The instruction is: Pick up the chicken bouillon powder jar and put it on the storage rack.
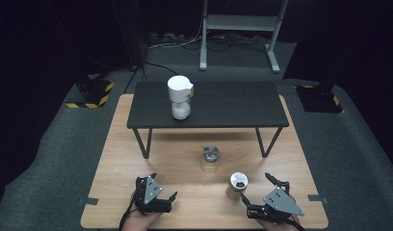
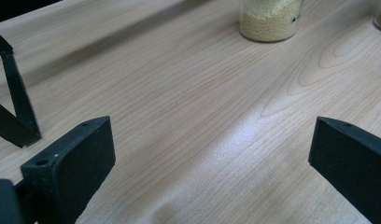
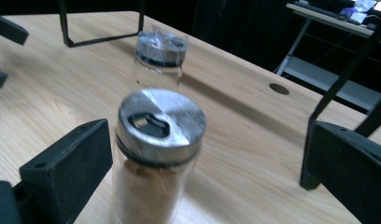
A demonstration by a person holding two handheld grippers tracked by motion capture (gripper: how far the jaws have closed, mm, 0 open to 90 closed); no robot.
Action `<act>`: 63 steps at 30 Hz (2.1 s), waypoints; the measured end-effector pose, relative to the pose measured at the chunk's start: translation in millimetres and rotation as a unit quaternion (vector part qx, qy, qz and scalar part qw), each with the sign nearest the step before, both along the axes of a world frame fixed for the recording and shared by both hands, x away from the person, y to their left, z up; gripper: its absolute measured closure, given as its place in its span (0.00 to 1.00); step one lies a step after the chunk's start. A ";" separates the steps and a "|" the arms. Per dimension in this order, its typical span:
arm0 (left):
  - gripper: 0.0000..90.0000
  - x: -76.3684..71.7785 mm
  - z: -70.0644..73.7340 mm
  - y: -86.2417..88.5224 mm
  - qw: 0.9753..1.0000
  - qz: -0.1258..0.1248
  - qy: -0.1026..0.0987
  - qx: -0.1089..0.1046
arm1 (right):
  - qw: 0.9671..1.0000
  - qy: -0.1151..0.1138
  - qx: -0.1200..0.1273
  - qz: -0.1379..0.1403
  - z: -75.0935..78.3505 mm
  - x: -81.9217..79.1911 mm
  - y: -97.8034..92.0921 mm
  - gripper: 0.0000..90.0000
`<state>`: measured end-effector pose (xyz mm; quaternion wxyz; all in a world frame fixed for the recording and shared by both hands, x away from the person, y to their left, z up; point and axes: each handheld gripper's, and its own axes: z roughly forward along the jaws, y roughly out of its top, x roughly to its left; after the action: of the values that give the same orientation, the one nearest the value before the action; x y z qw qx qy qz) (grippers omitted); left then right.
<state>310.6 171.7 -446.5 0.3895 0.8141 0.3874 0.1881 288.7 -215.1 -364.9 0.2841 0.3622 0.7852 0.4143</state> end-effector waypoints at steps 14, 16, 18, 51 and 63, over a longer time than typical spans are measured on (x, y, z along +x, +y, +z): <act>0.01 -0.7 0.1 -0.6 1.000 -0.002 -0.004 0.003 | 0.998 0.040 0.024 0.037 21.5 32.2 23.6 0.00; 0.01 -1.1 0.1 -0.8 1.000 -0.003 -0.005 0.003 | 0.997 0.054 0.036 0.039 25.0 38.9 26.4 0.00; 0.01 -1.3 0.1 -1.0 1.000 -0.003 -0.006 0.004 | 0.997 0.056 0.032 0.039 30.4 47.3 31.4 0.00; 0.01 -1.7 0.4 0.7 1.000 -0.009 -0.007 -0.007 | 0.986 0.140 -0.019 0.085 32.4 115.6 88.9 0.02; 0.01 -1.2 0.4 1.7 1.000 -0.011 -0.005 -0.011 | 0.983 0.147 -0.050 0.102 25.1 130.5 102.9 0.08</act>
<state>309.4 173.4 -446.1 0.4026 0.8128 0.3788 0.1838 419.2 -112.2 -339.7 0.1395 0.3224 0.8712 0.3431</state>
